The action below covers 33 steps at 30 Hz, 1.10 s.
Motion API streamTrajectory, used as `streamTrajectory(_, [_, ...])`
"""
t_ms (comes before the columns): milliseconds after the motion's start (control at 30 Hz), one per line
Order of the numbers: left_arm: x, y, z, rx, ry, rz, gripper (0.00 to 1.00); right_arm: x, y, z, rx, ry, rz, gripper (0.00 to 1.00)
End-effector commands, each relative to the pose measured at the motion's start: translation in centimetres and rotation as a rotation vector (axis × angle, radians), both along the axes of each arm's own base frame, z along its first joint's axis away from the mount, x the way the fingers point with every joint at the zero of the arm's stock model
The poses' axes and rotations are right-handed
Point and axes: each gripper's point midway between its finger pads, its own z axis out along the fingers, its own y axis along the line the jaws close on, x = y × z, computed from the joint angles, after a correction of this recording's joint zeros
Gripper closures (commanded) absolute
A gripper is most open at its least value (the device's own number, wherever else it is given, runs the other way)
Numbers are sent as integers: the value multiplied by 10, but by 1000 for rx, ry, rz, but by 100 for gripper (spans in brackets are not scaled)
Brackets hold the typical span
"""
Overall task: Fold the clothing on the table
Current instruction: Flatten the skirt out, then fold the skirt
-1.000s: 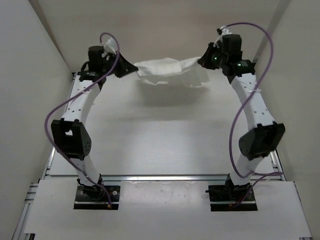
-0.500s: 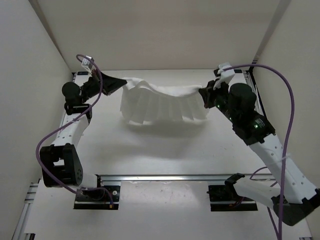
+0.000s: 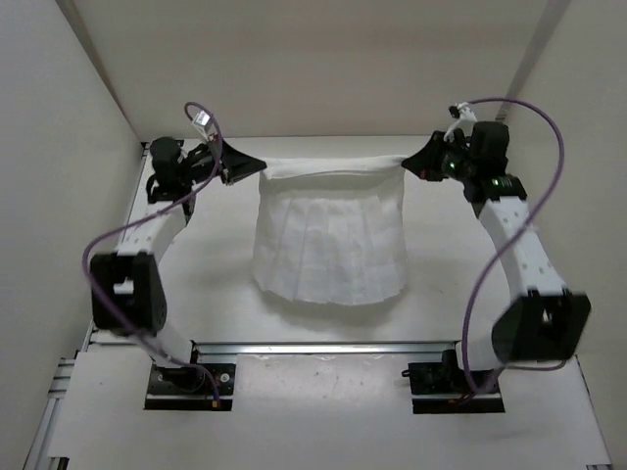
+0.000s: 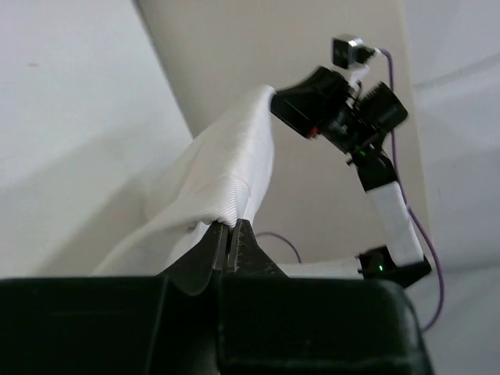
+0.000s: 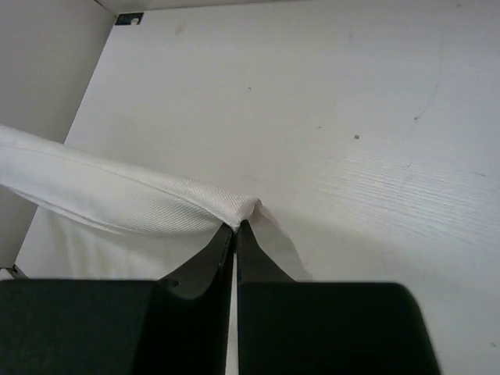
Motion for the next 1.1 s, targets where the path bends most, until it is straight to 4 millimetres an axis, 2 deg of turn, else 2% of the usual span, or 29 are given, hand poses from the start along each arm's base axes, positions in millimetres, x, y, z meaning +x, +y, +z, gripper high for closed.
streamTrajectory(0, [80, 28, -33, 43, 100, 161, 100, 56, -26, 24, 36, -27, -76, 100])
streamTrajectory(33, [97, 28, -9, 21, 53, 161, 100, 73, -30, 41, 22, -71, -99, 100])
streamTrajectory(67, [106, 28, 29, 9, -27, 163, 100, 83, -31, 63, 14, -126, -109, 100])
streamTrajectory(100, [116, 27, 31, 5, -9, 166, 100, 91, -33, 74, 5, -165, -131, 99])
streamTrajectory(133, [123, 30, 58, 12, -88, 177, 100, 94, -37, 99, 13, -225, -148, 100])
streamTrajectory(167, [126, 35, 75, 9, -130, 212, 100, 91, -38, 121, 28, -272, -156, 100])
streamTrajectory(200, [123, 42, 86, 4, -160, 232, 100, 88, -38, 134, 33, -306, -151, 100])
streamTrajectory(233, [118, 42, 86, -6, -152, 217, 100, 87, -48, 141, 33, -323, -171, 100])
streamTrajectory(267, [112, 48, 81, -24, -141, 198, 100, 82, -48, 145, 29, -334, -166, 100])
streamTrajectory(300, [101, 51, 89, -50, -159, 188, 100, 74, -47, 151, 25, -352, -158, 100])
streamTrajectory(333, [94, 56, 76, -55, -129, 188, 100, 68, -47, 142, 25, -333, -163, 100])
streamTrajectory(367, [88, 57, 56, -61, -91, 183, 100, 67, -46, 117, 28, -277, -156, 100])
streamTrajectory(400, [80, 60, 54, -63, -86, 191, 100, 58, -44, 110, 33, -264, -148, 100])
streamTrajectory(433, [71, 64, 32, -58, -36, 199, 100, 54, -43, 80, 40, -193, -140, 100])
streamTrajectory(467, [59, 60, 10, -51, 13, 198, 100, 42, -38, 48, 42, -117, -126, 100])
streamTrajectory(500, [52, 57, -7, -41, 49, 193, 100, 31, -34, 36, 51, -81, -114, 100])
streamTrajectory(533, [38, 54, -34, -40, 114, 206, 100, 14, -30, 3, 51, 4, -104, 100])
streamTrajectory(567, [21, 50, -64, -38, 195, 207, 100, -1, -29, -39, 52, 124, -103, 100])
streamTrajectory(600, [2, 41, -103, -36, 307, 198, 100, -20, -26, -64, 58, 192, -91, 100])
streamTrajectory(633, [-12, 34, -110, -33, 325, 192, 100, -40, -22, -79, 71, 260, -73, 100])
streamTrajectory(667, [-35, 28, -133, -28, 402, 179, 100, -62, -19, -108, 80, 369, -60, 100])
streamTrajectory(700, [-58, 20, -158, -28, 492, 161, 100, -86, -9, -120, 97, 426, -40, 100])
streamTrajectory(733, [-73, 14, -156, -26, 488, 138, 100, -106, -6, -120, 105, 454, -23, 100])
streamTrajectory(767, [-92, 13, -166, -26, 531, 129, 100, -125, -3, -131, 117, 532, -19, 100])
streamTrajectory(800, [-113, 0, -180, -10, 594, 77, 100, -147, 1, -137, 117, 594, -13, 100])
streamTrajectory(900, [-147, -13, -185, -5, 633, 15, 100, -188, 12, -133, 143, 712, 24, 100])
streamTrajectory(1033, [-166, -12, -187, -6, 688, -15, 100, -230, 33, -130, 125, 819, 110, 100])
streamTrajectory(1067, [-164, -11, -184, 3, 671, -7, 100, -236, 37, -129, 128, 839, 112, 100])
